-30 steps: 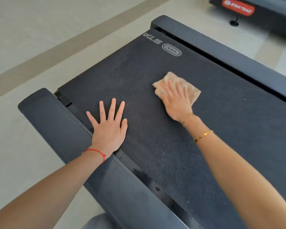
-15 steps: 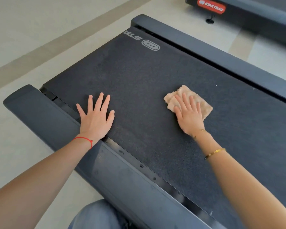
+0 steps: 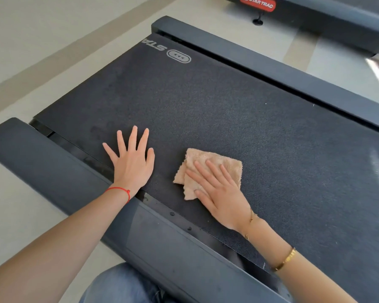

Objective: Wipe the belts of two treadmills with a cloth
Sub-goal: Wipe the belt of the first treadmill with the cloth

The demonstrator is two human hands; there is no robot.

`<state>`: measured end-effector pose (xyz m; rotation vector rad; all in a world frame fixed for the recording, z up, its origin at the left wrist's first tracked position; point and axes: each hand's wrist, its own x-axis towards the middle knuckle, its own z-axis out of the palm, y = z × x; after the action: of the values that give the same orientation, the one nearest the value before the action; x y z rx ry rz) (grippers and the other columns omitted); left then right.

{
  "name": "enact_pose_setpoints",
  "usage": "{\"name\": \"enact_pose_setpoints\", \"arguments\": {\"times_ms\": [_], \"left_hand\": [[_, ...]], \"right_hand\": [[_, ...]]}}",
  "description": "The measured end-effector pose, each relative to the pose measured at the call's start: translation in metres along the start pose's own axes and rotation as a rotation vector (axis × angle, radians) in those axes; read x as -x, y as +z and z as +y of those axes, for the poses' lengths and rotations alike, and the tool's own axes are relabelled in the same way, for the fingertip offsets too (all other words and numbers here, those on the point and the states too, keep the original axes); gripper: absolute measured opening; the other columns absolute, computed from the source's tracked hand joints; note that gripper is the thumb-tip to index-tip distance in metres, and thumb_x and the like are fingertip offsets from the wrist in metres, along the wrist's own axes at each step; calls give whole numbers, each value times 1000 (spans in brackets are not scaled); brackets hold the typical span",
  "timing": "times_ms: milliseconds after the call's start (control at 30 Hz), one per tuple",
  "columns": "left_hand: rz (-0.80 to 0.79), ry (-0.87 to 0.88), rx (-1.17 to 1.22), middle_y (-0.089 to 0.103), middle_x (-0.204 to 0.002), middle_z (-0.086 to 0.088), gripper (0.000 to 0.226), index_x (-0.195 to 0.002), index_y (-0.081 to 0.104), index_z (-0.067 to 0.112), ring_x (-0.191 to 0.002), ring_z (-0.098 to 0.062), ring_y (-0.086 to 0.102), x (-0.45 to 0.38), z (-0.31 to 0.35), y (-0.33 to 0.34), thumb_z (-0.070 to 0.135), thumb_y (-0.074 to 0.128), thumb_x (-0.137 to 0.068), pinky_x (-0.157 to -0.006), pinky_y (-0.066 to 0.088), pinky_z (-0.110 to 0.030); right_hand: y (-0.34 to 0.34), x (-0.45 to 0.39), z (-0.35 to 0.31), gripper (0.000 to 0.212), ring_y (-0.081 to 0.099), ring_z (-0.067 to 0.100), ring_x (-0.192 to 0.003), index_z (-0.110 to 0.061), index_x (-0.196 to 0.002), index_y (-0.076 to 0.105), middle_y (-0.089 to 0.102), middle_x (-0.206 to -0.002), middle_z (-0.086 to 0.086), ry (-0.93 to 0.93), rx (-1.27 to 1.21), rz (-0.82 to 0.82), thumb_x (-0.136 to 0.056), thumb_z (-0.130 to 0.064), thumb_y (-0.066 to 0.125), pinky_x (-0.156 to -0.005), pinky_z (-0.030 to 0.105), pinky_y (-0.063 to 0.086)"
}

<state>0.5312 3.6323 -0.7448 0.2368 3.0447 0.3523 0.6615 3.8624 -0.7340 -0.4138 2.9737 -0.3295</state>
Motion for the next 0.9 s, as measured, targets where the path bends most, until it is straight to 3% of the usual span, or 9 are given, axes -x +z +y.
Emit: {"name": "enact_pose_setpoints", "arguments": {"times_ms": [333, 533, 733, 900], "left_hand": [[35, 31, -35, 12, -167, -1, 58, -158, 16, 35, -153, -38, 1, -8, 6, 7, 38, 33, -103, -114, 0, -74], [24, 44, -100, 10, -167, -3, 59, -159, 10, 34, -152, -41, 5, -11, 4, 11, 40, 20, -102, -112, 6, -76], [14, 35, -152, 8, -168, -3, 63, -160, 6, 33, -152, -41, 5, -14, 5, 14, 44, 14, -98, -111, 10, -77], [34, 38, -157, 11, -167, -3, 63, -159, 8, 34, -152, -41, 8, -16, 5, 15, 44, 18, -98, -111, 10, -76]], "right_hand": [[-35, -81, 116, 52, -5, 23, -153, -36, -157, 10, -1, -165, -9, 406, -55, 80, -106, -43, 21, -123, 43, -6], [-56, -169, 163, 54, -9, 25, -152, -34, -157, 0, -7, -166, -4, 567, -62, 73, -106, -45, 11, -122, 45, -7], [-64, -259, 162, 54, -8, 26, -152, -31, -157, 1, -5, -166, -4, 533, -65, 57, -105, -43, 8, -122, 47, -9], [-58, -337, 98, 52, -4, 30, -152, -32, -158, 5, 2, -166, -1, 286, -34, 0, -106, -39, 10, -122, 49, -5]]}}
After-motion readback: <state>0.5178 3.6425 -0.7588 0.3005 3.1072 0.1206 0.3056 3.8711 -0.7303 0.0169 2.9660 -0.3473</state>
